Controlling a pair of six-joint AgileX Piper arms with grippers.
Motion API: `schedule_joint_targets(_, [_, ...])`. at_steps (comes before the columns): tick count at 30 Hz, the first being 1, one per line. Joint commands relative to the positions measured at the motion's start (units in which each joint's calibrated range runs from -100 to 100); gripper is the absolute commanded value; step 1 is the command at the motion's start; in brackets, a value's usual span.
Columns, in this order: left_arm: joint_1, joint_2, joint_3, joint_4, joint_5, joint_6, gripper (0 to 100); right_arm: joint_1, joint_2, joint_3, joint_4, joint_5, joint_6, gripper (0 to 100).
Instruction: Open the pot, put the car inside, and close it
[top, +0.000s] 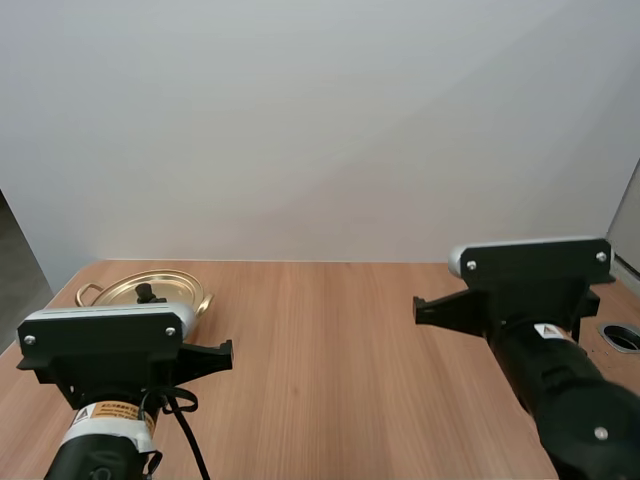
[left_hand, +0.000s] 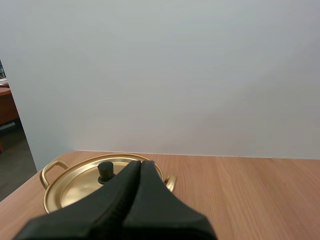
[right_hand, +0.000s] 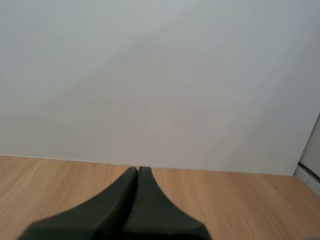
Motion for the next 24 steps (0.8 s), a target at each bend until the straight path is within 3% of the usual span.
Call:
schedule_joint_targets(1, [0.00, 0.0, 0.0, 0.0, 0.0, 0.0, 0, 0.4, -7.0, 7.2, 0.1, -5.3, -0.1, 0])
schedule_joint_targets(4, [0.00, 0.0, 0.0, 0.0, 0.0, 0.0, 0, 0.5, -15.2, 7.4, -0.6, -1.6, -0.4, 0])
schedule_joint_targets(13, [0.00, 0.0, 0.0, 0.1, 0.0, 0.0, 0, 0.5, -15.2, 7.4, 1.0, 12.5, 0.0, 0])
schedule_joint_targets(19, [0.00, 0.0, 0.0, 0.1, 0.0, 0.0, 0, 0.5, -15.2, 7.4, 1.0, 4.6, 2.3, 0])
schedule_joint_targets(21, [0.00, 0.0, 0.0, 0.1, 0.0, 0.0, 0, 0.5, -15.2, 7.4, -7.4, 0.6, 10.7, 0])
schedule_joint_targets(24, [0.00, 0.0, 0.0, 0.1, 0.0, 0.0, 0, 0.5, -15.2, 7.4, -27.1, -1.7, 25.3, 0])
